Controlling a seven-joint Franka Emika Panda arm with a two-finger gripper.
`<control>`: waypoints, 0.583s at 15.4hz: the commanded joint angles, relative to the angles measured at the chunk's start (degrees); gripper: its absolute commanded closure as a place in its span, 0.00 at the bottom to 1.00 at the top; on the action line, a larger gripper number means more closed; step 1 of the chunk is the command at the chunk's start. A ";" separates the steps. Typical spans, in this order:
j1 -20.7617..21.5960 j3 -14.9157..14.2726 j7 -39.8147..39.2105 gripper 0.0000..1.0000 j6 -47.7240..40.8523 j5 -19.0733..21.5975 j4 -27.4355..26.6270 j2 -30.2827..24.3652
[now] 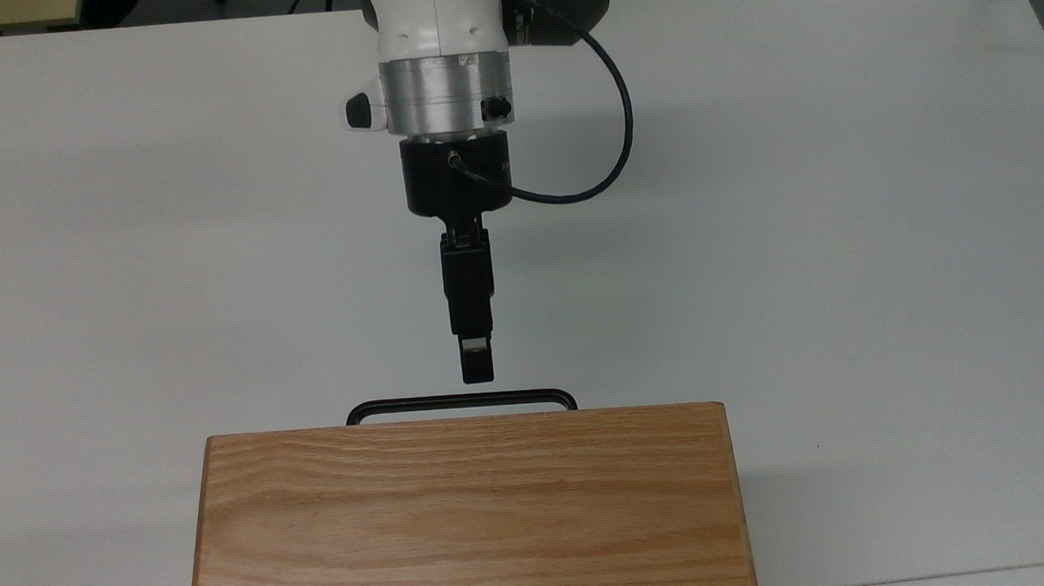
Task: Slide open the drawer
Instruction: 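Lower the gripper down to the black handle of the upper drawer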
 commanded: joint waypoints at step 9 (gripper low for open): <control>-0.29 -0.51 3.29 0.54 5.86 0.09 5.03 4.55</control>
